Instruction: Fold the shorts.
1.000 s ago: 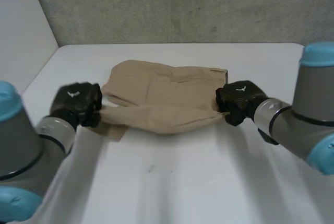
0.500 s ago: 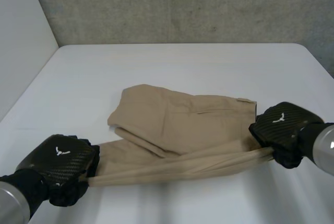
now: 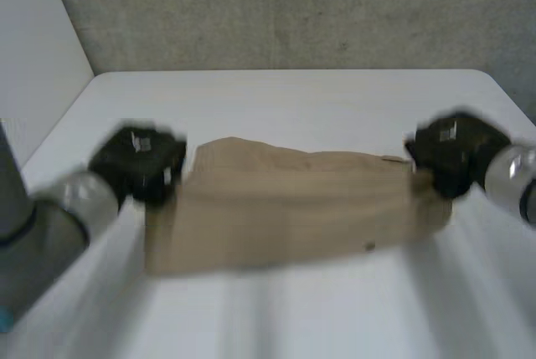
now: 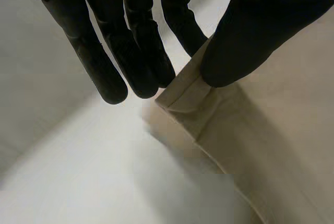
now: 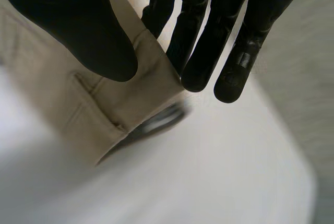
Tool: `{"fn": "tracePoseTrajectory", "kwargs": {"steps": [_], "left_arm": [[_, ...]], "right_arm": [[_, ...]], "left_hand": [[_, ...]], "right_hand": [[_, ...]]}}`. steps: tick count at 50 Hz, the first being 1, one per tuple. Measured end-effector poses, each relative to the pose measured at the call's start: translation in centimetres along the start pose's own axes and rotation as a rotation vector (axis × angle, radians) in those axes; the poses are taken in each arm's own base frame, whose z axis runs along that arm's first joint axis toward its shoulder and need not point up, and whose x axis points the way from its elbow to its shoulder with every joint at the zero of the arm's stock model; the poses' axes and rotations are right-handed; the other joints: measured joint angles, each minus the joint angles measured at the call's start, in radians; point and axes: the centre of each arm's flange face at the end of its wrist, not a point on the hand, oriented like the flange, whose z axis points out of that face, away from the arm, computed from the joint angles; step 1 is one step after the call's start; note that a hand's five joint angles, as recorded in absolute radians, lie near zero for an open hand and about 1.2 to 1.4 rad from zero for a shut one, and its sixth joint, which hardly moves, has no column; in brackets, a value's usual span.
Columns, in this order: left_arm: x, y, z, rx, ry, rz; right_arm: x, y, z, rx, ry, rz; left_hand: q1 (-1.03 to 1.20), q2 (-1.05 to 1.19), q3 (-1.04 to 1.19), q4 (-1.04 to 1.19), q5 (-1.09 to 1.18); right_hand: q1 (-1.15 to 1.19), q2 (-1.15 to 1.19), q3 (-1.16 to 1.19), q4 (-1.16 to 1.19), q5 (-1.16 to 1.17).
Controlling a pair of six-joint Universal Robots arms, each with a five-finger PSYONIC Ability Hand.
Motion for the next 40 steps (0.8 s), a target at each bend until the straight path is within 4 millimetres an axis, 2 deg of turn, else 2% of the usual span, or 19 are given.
{"fn": "tracePoseTrajectory", "kwargs": {"steps": [2, 4, 5, 7, 10, 13, 15, 19, 21, 22, 23, 25, 27, 28, 31, 32, 35, 38, 40], "left_arm": [[-2.2, -3.6, 1.9, 0.147, -0.120, 0.014], [-2.2, -3.6, 1.9, 0.147, -0.120, 0.014], [-4.3, -7.2, 2.7, 0.282, -0.237, 0.016], [-6.3, -11.5, 2.4, 0.440, -0.356, 0.004], [-7.3, -14.9, 1.1, 0.573, -0.422, -0.010], [-7.3, -16.6, -0.2, 0.645, -0.435, -0.017], [-6.8, -17.0, -1.1, 0.661, -0.424, -0.019], [-5.8, -15.7, -1.8, 0.623, -0.387, -0.018], [-4.6, -13.3, -2.3, 0.547, -0.347, -0.015], [-4.6, -13.3, -2.3, 0.547, -0.347, -0.015], [-3.5, -10.8, -2.9, 0.469, -0.313, -0.013], [-2.9, -9.1, -3.3, 0.419, -0.293, -0.013], [-2.9, -9.1, -3.3, 0.419, -0.293, -0.013], [-1.6, -5.9, -4.2, 0.331, -0.260, -0.013], [-1.1, -4.5, -4.7, 0.292, -0.246, -0.014], [-0.3, -2.8, -5.4, 0.243, -0.225, -0.016], [1.1, 0.1, -7.6, 0.150, -0.180, -0.024], [1.5, 0.7, -8.8, 0.122, -0.161, -0.026], [1.8, 0.7, -10.8, 0.100, -0.139, -0.026]], "right_arm": [[2.3, -2.9, 0.8, 0.125, 0.102, 0.041], [2.3, -2.9, 0.8, 0.125, 0.102, 0.041], [3.5, -4.7, 0.9, 0.200, 0.153, 0.064], [6.3, -9.1, 0.1, 0.396, 0.272, 0.114], [7.6, -11.3, -0.9, 0.497, 0.329, 0.131], [8.5, -12.7, -1.9, 0.568, 0.370, 0.138], [8.6, -12.8, -2.2, 0.579, 0.376, 0.140], [7.8, -12.0, -2.0, 0.550, 0.353, 0.143], [6.6, -10.8, -1.4, 0.503, 0.315, 0.147], [6.6, -10.8, -1.4, 0.503, 0.315, 0.147], [5.3, -9.2, -0.9, 0.449, 0.273, 0.154], [4.7, -8.4, -0.7, 0.421, 0.253, 0.157], [4.7, -8.4, -0.7, 0.421, 0.253, 0.157], [3.2, -6.6, -0.3, 0.360, 0.208, 0.166], [2.7, -5.8, -0.1, 0.334, 0.189, 0.169], [2.2, -5.2, 0.0, 0.312, 0.173, 0.171], [-0.5, -2.0, 0.2, 0.192, 0.082, 0.173], [-1.4, -1.1, 0.1, 0.150, 0.050, 0.168], [-2.0, -0.4, -0.2, 0.115, 0.025, 0.162]], "left_hand": [[0.000, 0.000, 0.000, 0.000, 0.000], [0.000, 0.000, 0.000, 0.000, 0.000], [0.000, 0.000, 0.000, 0.000, 0.000], [0.000, 0.000, 0.000, 0.000, 0.000], [0.000, 0.000, 0.000, 0.000, 0.000], [0.000, 0.001, 0.000, 0.000, 0.000], [0.000, 0.001, 0.000, 0.000, 0.000], [0.000, 0.002, 0.000, 0.000, 0.000], [0.000, 0.002, 0.000, 0.000, 0.000], [0.000, 0.002, 0.000, 0.000, 0.000], [0.000, 0.002, 0.000, 0.000, 0.000], [0.000, 0.002, 0.000, 0.000, 0.000], [0.000, 0.002, 0.000, 0.000, 0.000], [0.000, 0.002, 0.001, 0.000, 0.000], [0.000, 0.003, 0.001, 0.000, 0.000], [0.000, 0.003, 0.001, 0.000, 0.000], [0.000, 0.003, 0.001, 0.000, 0.000], [0.000, 0.003, 0.002, 0.000, 0.000], [0.000, 0.003, 0.003, 0.000, 0.000]], "right_hand": [[0.000, 0.000, 0.000, 0.000, 0.000], [0.000, 0.000, 0.000, 0.000, 0.000], [0.000, 0.000, 0.000, 0.000, 0.000], [0.000, 0.000, 0.000, 0.000, 0.000], [0.000, 0.000, 0.000, 0.000, 0.000], [0.016, 0.004, 0.000, 0.000, 0.000], [0.018, 0.004, 0.000, 0.000, 0.001], [0.018, 0.004, 0.000, 0.000, 0.004], [0.018, 0.004, 0.000, 0.000, 0.004], [0.018, 0.004, 0.000, 0.000, 0.004], [0.018, 0.004, 0.000, 0.000, 0.004], [0.018, 0.004, 0.000, 0.000, 0.004], [0.018, 0.004, 0.000, 0.000, 0.004], [0.018, 0.004, 0.000, 0.000, 0.004], [0.018, 0.004, 0.000, 0.000, 0.004], [0.018, 0.004, 0.000, 0.000, 0.004], [0.018, 0.004, 0.000, 0.000, 0.004], [0.018, 0.004, 0.000, 0.000, 0.004], [0.018, 0.004, 0.000, 0.000, 0.004]]}}
